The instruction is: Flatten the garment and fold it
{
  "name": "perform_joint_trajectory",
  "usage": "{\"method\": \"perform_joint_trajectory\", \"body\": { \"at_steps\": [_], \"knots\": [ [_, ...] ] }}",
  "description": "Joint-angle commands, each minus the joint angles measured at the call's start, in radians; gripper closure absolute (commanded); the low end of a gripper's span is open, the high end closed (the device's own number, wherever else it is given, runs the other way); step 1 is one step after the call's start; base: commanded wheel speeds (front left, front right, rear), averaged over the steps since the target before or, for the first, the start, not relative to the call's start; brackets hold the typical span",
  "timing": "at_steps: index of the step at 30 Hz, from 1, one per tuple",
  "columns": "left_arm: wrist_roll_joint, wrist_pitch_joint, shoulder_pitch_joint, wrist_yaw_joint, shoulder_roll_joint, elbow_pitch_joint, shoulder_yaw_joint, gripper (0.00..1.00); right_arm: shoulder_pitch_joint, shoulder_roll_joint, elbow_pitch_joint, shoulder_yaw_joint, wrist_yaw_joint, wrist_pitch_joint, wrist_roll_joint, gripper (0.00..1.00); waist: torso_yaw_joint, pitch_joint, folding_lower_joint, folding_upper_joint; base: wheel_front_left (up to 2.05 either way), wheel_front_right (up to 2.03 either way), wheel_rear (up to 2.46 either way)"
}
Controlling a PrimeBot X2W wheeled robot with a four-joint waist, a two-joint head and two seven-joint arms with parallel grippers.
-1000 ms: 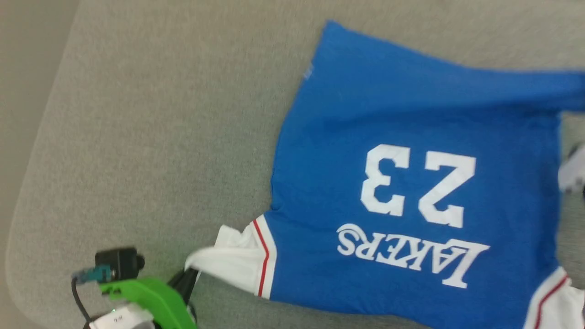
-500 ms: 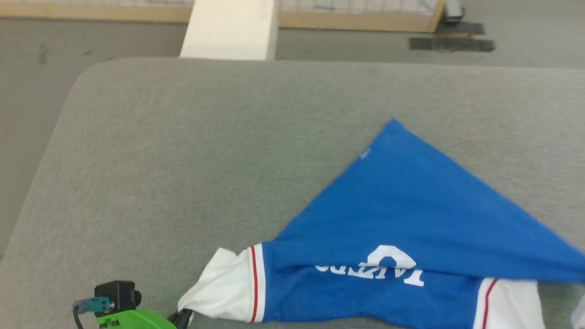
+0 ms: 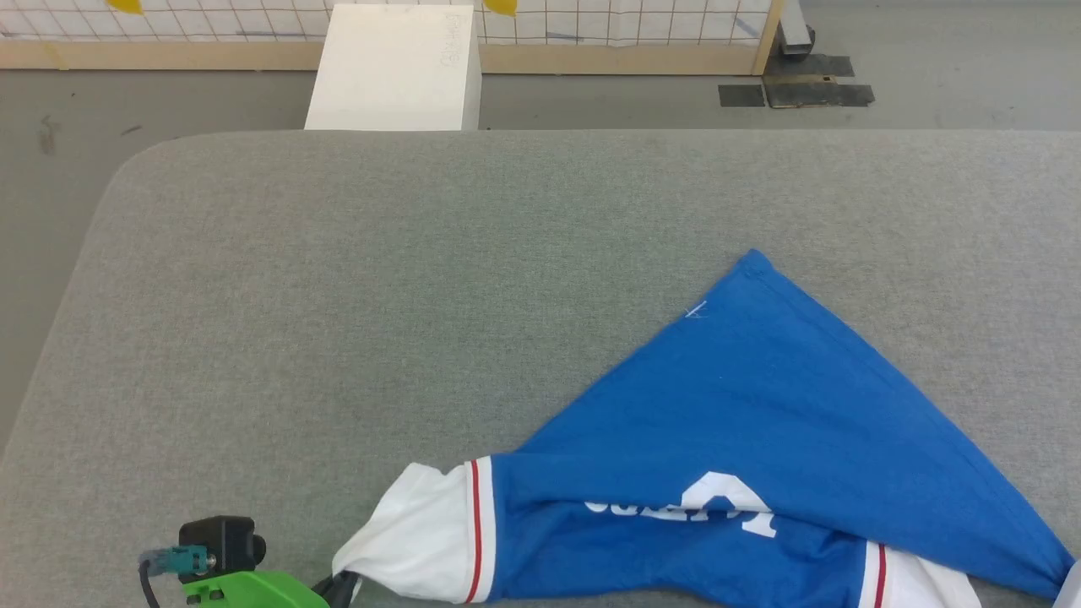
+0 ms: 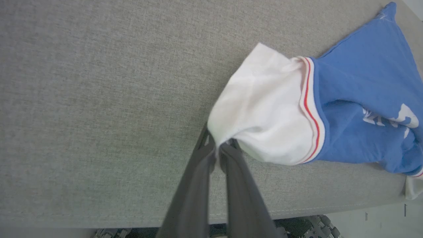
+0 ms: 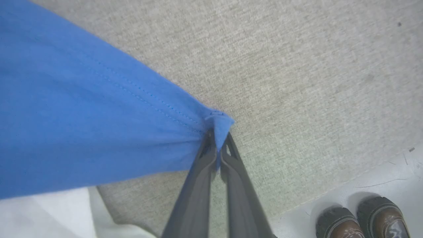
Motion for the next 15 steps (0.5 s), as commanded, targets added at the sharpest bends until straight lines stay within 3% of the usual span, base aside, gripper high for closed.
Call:
{"method": "perform_joint_trajectory", "body": {
  "at_steps": [1,3,4,8,15],
  "knots": [
    [-0.008,0.0,0.0,0.003,0.004,-0.001,-0.002,1.0,0.011,0.013,0.02,0.006,-0.002,0.01,0.014,0.96,0.004,-0.001,0.0,0.0061,0.0,0.0,0.0],
    [-0.01,-0.001,0.0,0.002,0.002,0.002,-0.005,1.0,0.01,0.013,-0.002,0.01,-0.002,-0.012,0.013,0.09,0.007,-0.003,0.0,0.0061,0.0,0.0,0.0],
    [-0.011,-0.001,0.0,0.001,0.001,0.004,-0.007,1.0,0.009,0.013,-0.017,0.011,-0.002,-0.029,0.011,0.0,0.009,-0.005,0.0,0.0061,0.0,0.0,0.0],
    [-0.015,-0.003,0.003,0.0,0.0,0.009,-0.007,1.0,-0.017,0.008,-0.106,0.048,-0.002,-0.173,0.015,0.0,0.011,-0.008,0.0,0.0061,0.0,0.0,0.0],
    [-0.016,-0.011,-0.006,-0.004,-0.002,0.009,-0.013,1.0,-0.119,-0.119,-0.16,0.334,-0.002,-0.487,0.075,0.0,0.016,0.019,0.0,0.0061,0.0,0.0,0.0]
  ]
}}
